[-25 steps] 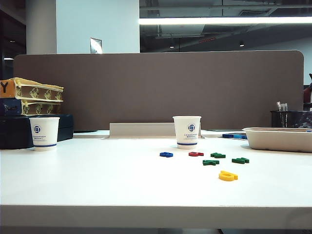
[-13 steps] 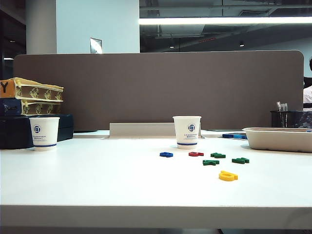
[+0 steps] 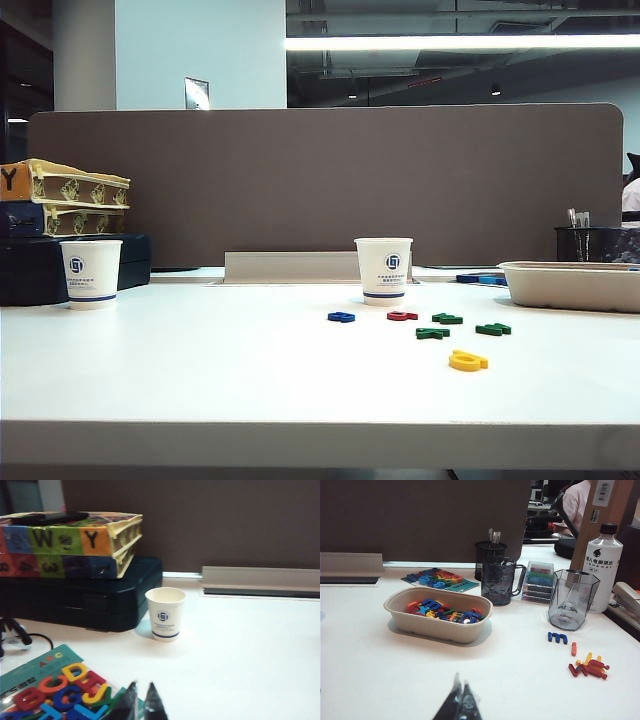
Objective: Pick up the letter "c" and put it in the paper cup.
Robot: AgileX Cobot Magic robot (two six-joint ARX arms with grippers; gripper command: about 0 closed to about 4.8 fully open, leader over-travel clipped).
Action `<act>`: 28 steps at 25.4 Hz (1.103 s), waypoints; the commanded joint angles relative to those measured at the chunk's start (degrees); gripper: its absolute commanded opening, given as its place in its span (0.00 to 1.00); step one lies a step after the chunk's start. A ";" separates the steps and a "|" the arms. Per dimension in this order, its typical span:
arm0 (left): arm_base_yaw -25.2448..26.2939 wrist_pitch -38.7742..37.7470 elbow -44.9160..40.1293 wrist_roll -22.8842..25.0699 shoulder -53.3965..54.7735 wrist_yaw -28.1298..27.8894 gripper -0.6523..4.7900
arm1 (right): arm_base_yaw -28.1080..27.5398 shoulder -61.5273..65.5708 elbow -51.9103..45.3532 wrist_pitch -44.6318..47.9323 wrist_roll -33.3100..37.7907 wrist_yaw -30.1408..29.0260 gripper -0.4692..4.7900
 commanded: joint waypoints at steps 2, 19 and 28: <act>0.11 0.39 0.20 0.00 0.02 0.20 0.16 | 0.00 -0.22 0.13 0.90 -0.13 0.09 0.08; 0.11 0.83 0.22 0.02 0.02 0.20 0.16 | 0.09 -0.22 0.15 1.68 -0.13 -10.14 0.08; 0.09 1.84 0.22 0.02 0.02 5.27 0.16 | 0.02 -0.22 0.22 4.46 -0.11 -10.01 0.08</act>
